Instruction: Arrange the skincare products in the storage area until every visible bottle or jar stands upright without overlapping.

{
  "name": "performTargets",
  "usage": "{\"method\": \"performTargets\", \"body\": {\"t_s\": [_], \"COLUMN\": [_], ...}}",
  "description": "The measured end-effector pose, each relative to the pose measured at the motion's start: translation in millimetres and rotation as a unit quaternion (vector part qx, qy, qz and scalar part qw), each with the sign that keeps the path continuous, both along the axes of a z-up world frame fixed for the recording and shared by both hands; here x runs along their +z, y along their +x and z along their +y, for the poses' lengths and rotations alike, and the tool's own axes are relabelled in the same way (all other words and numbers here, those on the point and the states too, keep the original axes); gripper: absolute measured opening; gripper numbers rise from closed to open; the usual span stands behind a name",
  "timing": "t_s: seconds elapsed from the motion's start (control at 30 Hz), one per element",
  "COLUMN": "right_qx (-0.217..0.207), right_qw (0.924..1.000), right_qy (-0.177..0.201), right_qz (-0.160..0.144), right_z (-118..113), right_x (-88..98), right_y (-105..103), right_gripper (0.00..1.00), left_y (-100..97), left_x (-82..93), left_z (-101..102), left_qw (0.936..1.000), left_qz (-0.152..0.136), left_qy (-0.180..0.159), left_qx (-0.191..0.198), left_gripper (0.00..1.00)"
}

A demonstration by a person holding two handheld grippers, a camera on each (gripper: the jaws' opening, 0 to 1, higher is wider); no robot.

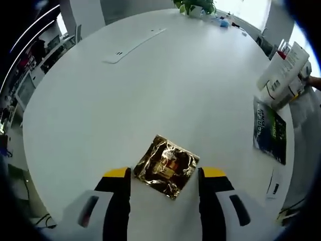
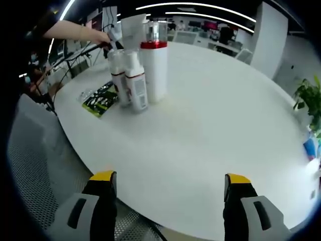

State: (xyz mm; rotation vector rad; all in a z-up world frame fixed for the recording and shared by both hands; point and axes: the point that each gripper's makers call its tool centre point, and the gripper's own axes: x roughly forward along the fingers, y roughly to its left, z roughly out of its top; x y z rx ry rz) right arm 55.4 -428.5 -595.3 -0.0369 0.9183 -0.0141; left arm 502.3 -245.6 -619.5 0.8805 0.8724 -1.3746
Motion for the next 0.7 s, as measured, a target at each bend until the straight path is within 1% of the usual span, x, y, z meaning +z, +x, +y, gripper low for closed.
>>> {"method": "performTargets", "body": {"t_s": [0.07,0.17,0.2,0.23,0.37,0.43,0.5,0.7], "right_qx": [0.000,0.000,0.000,0.000,0.000,0.000,0.000,0.001], "right_qw": [1.0000,1.0000,1.0000,1.0000,1.0000,1.0000,1.0000,1.0000], "right_qy": [0.000,-0.001,-0.001,-0.001,-0.001,-0.002,-0.002,-0.003], "right_qz": [0.000,0.000,0.000,0.000,-0.001,-0.001,-0.001,-0.001], "right_z": [-0.8,-0.6,-0.7,-1.0,-1.8,-1.6,-1.6,-2.2], "right_x": [-0.2,-0.2,-0.1,-0.1,-0.2,-0.1,0.0,-0.2], "right_y": [-0.4,-0.1,-0.2,-0.2,-0.3,0.1,0.2,0.2], "right_gripper": [0.92,0.92,0.92,0.92,0.92,0.92,0.92,0.92], "left_y": [-3.4,-0.7,-0.7,-0.7,-2.4,-4.6,-3.3,0.8], "left_x": [1.5,1.7,2.4,2.7,3.1,3.4,3.6,8.3], "left_z": [-0.3,1.1,2.1,3.0,4.0,1.0,1.2,1.1], "left_qw": [1.0000,1.0000,0.9999,0.9999,0.9998,0.9997,0.9996,0.9986], "left_qz": [-0.001,-0.002,-0.003,-0.003,-0.004,-0.006,-0.006,0.002], "left_qy": [0.001,0.001,0.002,0.004,0.004,0.006,0.005,-0.006], "left_qx": [0.002,0.009,0.012,0.014,0.021,0.022,0.026,0.053], "left_gripper": [0.49,0.44,0.40,0.39,0.39,0.39,0.39,0.36]}}
